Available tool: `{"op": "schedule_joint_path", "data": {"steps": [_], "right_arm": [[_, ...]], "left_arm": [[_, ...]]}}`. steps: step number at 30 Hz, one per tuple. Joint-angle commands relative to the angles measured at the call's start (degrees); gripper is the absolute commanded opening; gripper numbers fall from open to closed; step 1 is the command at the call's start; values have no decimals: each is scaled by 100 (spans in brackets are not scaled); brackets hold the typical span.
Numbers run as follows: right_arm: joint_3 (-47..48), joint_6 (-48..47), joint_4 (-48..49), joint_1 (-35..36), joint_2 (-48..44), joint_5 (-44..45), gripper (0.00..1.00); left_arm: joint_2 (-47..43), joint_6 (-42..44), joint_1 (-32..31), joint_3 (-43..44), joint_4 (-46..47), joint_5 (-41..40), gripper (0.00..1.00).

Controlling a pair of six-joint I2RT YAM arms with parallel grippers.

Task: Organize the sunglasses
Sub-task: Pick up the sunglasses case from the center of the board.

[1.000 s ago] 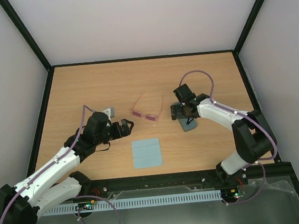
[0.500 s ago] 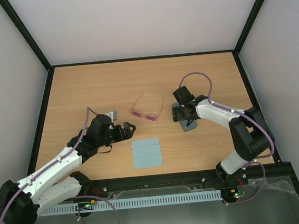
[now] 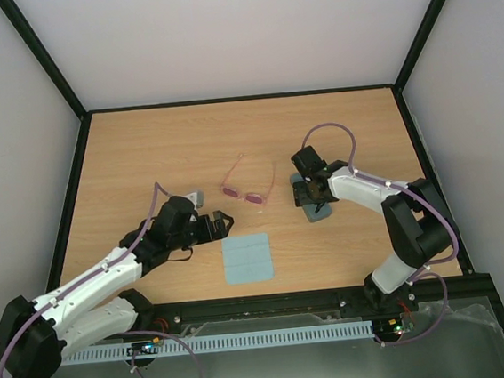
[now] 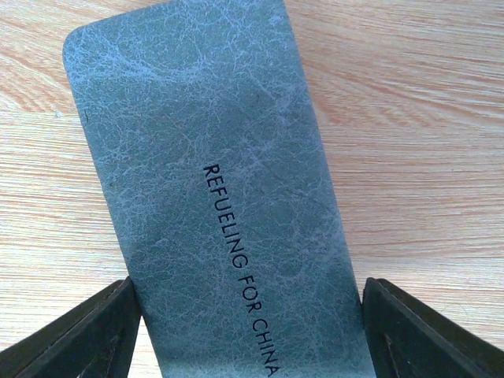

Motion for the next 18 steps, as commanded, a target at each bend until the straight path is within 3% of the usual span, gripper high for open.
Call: {"op": "schedule_joint_path", "data": {"steps": [1, 5, 9, 18], "right_arm": [[-90, 62, -160, 3, 112, -183, 76], [-146, 94, -159, 3, 63, -231, 73], [-104, 120, -226, 3, 51, -214, 79], [-103, 170, -320, 11, 34, -392, 77]], "left_arm": [[48, -41, -51, -57, 86, -39, 100], [102, -50, -68, -51, 131, -51, 100], [193, -72, -119, -51, 182, -58, 100], [369, -81, -188, -53, 261, -68, 99]]}}
